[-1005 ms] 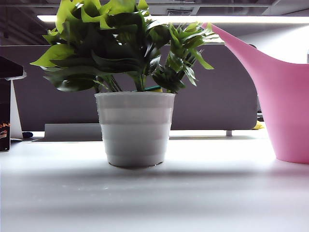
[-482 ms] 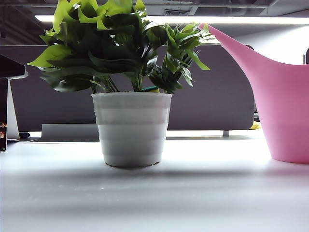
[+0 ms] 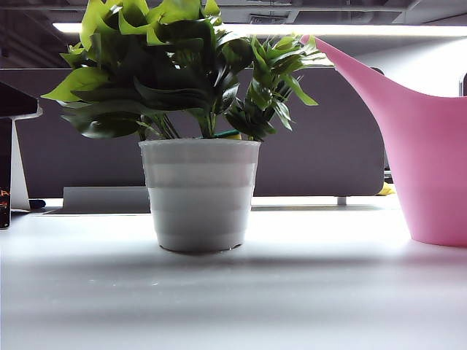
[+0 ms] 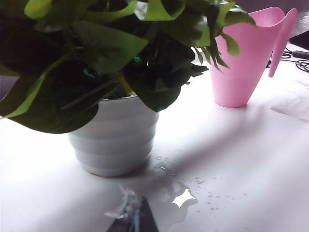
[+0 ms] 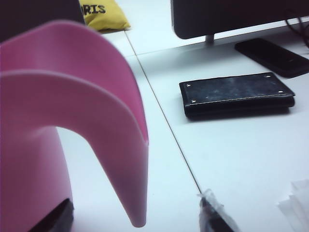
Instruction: Pick up the watering can from the table, water the potted plant, and put the can back.
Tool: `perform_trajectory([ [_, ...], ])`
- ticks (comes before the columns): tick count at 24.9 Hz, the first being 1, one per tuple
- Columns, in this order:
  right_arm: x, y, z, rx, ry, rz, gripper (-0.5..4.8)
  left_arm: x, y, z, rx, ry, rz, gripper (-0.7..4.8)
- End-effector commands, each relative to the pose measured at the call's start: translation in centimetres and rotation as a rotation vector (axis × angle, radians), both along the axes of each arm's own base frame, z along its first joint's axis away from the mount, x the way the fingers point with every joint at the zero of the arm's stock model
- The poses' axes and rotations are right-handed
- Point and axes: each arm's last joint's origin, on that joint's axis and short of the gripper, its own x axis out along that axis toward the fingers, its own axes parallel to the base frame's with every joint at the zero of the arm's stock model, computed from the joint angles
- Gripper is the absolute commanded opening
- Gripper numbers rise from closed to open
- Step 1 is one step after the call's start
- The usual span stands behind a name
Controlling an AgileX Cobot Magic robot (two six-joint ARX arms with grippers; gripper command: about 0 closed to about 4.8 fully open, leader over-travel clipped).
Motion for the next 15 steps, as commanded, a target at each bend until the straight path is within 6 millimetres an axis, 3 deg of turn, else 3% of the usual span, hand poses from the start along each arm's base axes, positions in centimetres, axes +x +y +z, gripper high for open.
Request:
perform_trajectory([
  [1,0.9,-0.3,0.0,-0.022,-0.061,0.006,3.33,0.0,0.0,0.1,-0.01,-0.007,0.0,-0.05],
  [9,2.9,-0.8,-1.9,-0.03,-0.093,0.03,3.33,0.0,0.0,0.1,-0.01,-0.007,0.001,-0.05],
  [15,5.4,-1.6,-2.0,-0.027,-0.095,0.056,3.33,0.0,0.0,0.1,-0.01,-0.007,0.001,-0.05],
])
